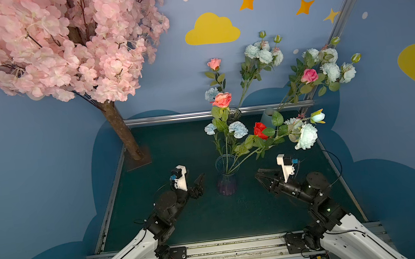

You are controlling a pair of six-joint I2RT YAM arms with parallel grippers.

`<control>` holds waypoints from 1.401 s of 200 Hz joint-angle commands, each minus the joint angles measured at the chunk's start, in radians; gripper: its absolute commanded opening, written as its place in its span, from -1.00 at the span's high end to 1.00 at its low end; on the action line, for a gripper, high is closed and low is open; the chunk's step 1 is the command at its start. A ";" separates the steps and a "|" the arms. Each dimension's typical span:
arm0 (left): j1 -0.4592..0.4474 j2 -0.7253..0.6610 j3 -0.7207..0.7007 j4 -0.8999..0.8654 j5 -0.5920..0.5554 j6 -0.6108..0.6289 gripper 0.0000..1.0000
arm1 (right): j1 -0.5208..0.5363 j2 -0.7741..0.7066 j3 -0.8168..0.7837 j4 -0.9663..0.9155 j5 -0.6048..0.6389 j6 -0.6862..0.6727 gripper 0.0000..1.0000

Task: Pick out blue flowers from the vase
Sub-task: Pick up the flower from the vase.

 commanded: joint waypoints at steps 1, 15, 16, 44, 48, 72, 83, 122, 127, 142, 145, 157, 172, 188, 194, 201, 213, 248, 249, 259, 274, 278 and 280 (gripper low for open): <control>0.007 -0.005 0.004 0.033 0.030 -0.005 -0.59 | 0.013 0.063 0.028 0.142 -0.017 0.026 0.20; 0.010 0.004 0.006 0.034 0.053 -0.004 -0.60 | 0.023 0.097 0.038 0.186 -0.011 0.031 0.20; 0.010 0.005 0.006 0.034 0.053 -0.004 -0.60 | 0.023 0.098 0.038 0.190 -0.010 0.031 0.21; 0.010 0.049 0.003 0.053 0.089 -0.007 -0.60 | 0.049 0.135 0.035 0.280 0.058 0.013 0.25; 0.010 0.050 0.003 0.055 0.098 -0.006 -0.60 | 0.053 0.142 0.037 0.289 0.068 0.009 0.25; 0.011 0.052 -0.009 0.069 0.122 -0.009 -0.60 | 0.067 0.176 0.074 0.294 0.079 -0.018 0.26; 0.013 0.054 -0.012 0.076 0.122 -0.012 -0.61 | 0.075 0.188 0.092 0.292 0.084 -0.033 0.26; 0.020 0.073 -0.002 0.075 0.137 -0.012 -0.66 | 0.082 0.224 0.118 0.302 0.136 -0.076 0.26; 0.021 0.076 0.001 0.073 0.138 -0.013 -0.66 | 0.082 0.229 0.118 0.308 0.142 -0.076 0.26; 0.022 0.087 0.004 0.076 0.141 -0.014 -0.66 | 0.081 0.240 0.119 0.321 0.159 -0.079 0.26; 0.023 0.089 0.005 0.077 0.142 -0.014 -0.66 | 0.081 0.244 0.120 0.322 0.161 -0.080 0.26; 0.023 0.097 0.009 0.079 0.147 -0.016 -0.66 | 0.082 0.254 0.128 0.324 0.166 -0.084 0.26; 0.024 0.098 0.012 0.072 0.152 -0.014 -0.66 | 0.082 0.264 0.135 0.312 0.171 -0.087 0.26; 0.024 0.096 0.011 0.072 0.152 -0.014 -0.66 | 0.081 0.264 0.124 0.315 0.195 -0.084 0.27; 0.024 0.094 0.011 0.070 0.151 -0.014 -0.66 | 0.081 0.266 0.117 0.324 0.208 -0.084 0.27; 0.024 0.093 0.009 0.071 0.150 -0.015 -0.66 | 0.082 0.269 0.112 0.338 0.221 -0.081 0.27; 0.025 0.096 0.008 0.075 0.149 -0.016 -0.66 | 0.080 0.276 0.118 0.344 0.230 -0.083 0.27; 0.026 0.100 0.008 0.081 0.149 -0.017 -0.66 | 0.080 0.342 0.181 0.340 0.206 -0.098 0.32; 0.026 0.100 0.008 0.081 0.149 -0.018 -0.66 | 0.080 0.345 0.182 0.339 0.204 -0.098 0.32; 0.026 0.099 0.008 0.081 0.149 -0.017 -0.66 | 0.081 0.369 0.198 0.346 0.193 -0.099 0.33; 0.026 0.100 0.005 0.082 0.146 -0.018 -0.66 | 0.081 0.398 0.211 0.364 0.180 -0.092 0.38; 0.026 0.100 0.006 0.084 0.146 -0.018 -0.66 | 0.081 0.404 0.211 0.369 0.177 -0.090 0.41; 0.026 0.102 0.005 0.084 0.146 -0.018 -0.66 | 0.081 0.406 0.212 0.370 0.176 -0.088 0.43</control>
